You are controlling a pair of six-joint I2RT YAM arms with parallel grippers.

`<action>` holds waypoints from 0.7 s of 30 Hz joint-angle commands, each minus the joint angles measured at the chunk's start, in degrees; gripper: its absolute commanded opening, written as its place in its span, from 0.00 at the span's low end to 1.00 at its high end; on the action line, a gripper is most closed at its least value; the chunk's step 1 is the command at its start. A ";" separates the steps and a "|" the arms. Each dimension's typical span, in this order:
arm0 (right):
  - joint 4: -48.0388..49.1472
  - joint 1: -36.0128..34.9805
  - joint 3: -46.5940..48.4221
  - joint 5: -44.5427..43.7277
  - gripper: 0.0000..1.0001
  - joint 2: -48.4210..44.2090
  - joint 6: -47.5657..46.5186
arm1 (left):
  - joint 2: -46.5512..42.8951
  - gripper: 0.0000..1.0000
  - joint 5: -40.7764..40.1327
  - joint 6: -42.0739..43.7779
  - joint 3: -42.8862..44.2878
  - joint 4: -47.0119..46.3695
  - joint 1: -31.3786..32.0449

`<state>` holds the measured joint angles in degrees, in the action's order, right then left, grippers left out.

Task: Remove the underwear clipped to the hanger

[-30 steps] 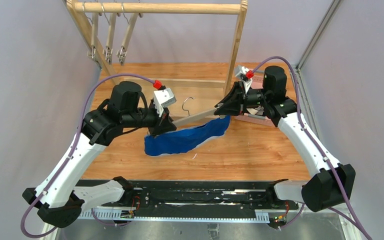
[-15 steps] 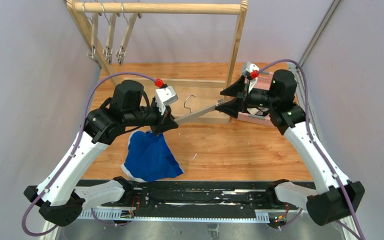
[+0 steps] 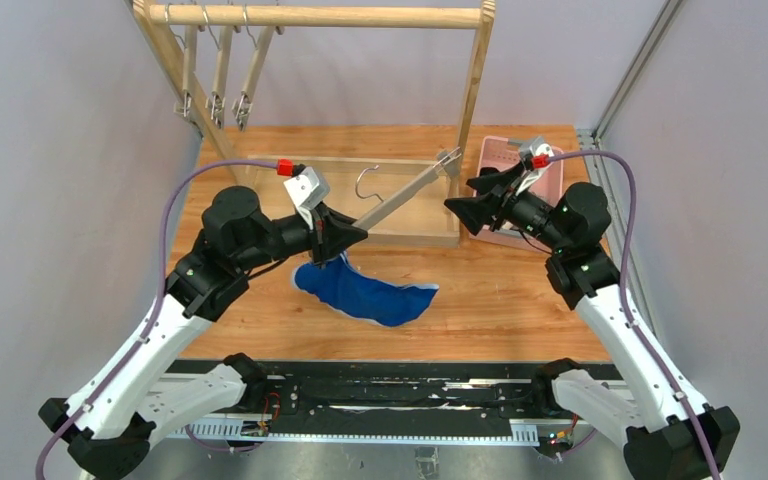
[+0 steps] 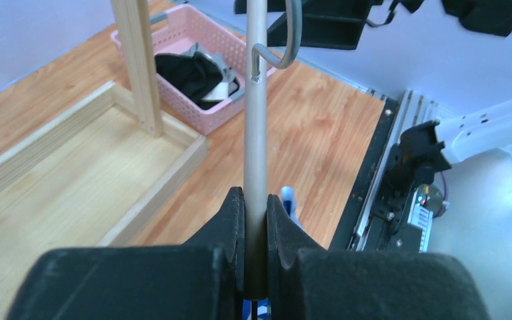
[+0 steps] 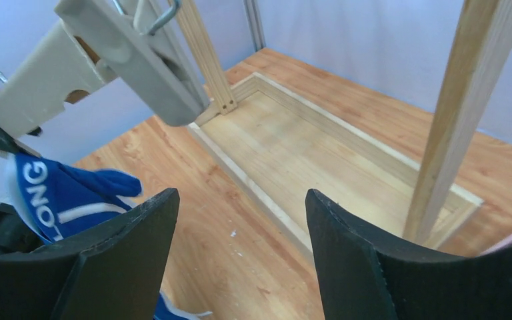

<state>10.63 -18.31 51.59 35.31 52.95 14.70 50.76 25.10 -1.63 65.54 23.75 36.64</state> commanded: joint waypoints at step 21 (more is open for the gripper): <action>72.58 -0.84 -3.20 14.27 0.67 19.57 49.14 | 9.65 0.00 2.65 -35.80 -24.91 -84.21 0.49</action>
<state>67.94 -18.31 47.13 47.16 70.37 54.28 57.56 27.70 -30.35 40.27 -44.03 36.71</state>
